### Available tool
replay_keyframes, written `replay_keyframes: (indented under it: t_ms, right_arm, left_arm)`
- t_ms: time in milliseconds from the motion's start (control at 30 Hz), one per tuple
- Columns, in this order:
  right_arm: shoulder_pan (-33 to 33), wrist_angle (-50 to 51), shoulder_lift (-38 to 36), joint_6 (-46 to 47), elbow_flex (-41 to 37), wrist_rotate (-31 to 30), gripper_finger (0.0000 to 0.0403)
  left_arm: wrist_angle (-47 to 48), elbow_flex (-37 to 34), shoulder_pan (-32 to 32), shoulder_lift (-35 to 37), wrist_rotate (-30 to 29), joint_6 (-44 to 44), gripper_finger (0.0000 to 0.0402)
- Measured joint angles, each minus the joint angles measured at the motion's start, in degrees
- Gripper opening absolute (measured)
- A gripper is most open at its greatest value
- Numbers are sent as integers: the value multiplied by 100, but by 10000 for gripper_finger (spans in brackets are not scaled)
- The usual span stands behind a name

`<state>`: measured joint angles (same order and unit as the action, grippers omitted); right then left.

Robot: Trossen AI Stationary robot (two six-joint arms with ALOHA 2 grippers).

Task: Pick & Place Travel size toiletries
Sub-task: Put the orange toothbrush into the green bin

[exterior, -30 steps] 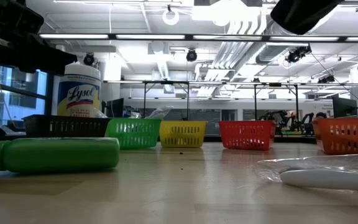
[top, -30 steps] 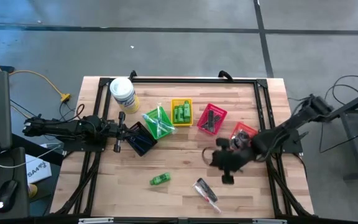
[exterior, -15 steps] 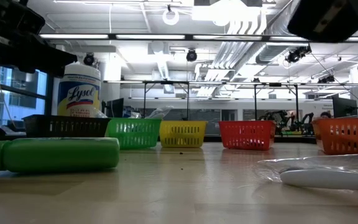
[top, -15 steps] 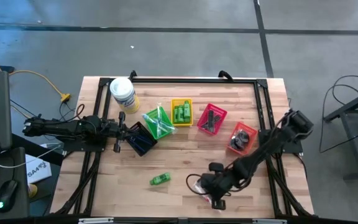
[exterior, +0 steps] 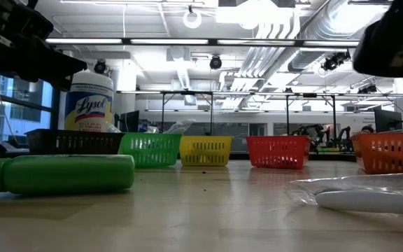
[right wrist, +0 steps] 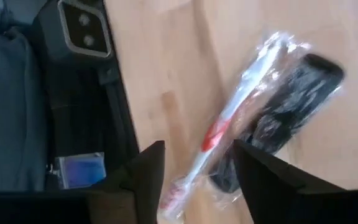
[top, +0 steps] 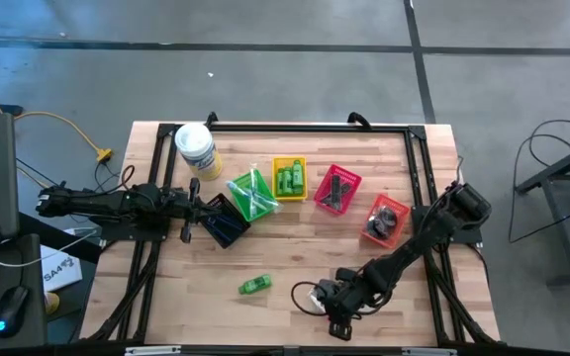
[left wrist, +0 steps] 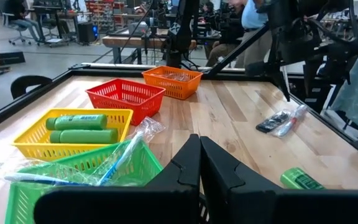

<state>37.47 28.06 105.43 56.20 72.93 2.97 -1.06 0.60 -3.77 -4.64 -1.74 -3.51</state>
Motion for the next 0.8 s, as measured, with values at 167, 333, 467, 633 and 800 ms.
replay_keyframes:
  t_ms: [167, 333, 467, 633, 800]
  right_arm:
    - [190, -178, 163, 113, 1, 10, 194]
    - [274, -474, 424, 75, 6, 70, 183]
    - [267, -474, 637, 71, 2, 56, 163]
    - [267, -447, 730, 13, 2, 43, 147]
    - [254, -444, 698, -84, 10, -175, 145]
  left_arm:
    - [0, 0, 0, 0, 0, 18, 0]
    - [0, 0, 0, 1, -12, 164, 0]
    - [0, 0, 0, 0, -15, 173, 0]
    - [0, 0, 0, 2, -17, 173, 0]
    - [0, 0, 0, 0, -21, 173, 0]
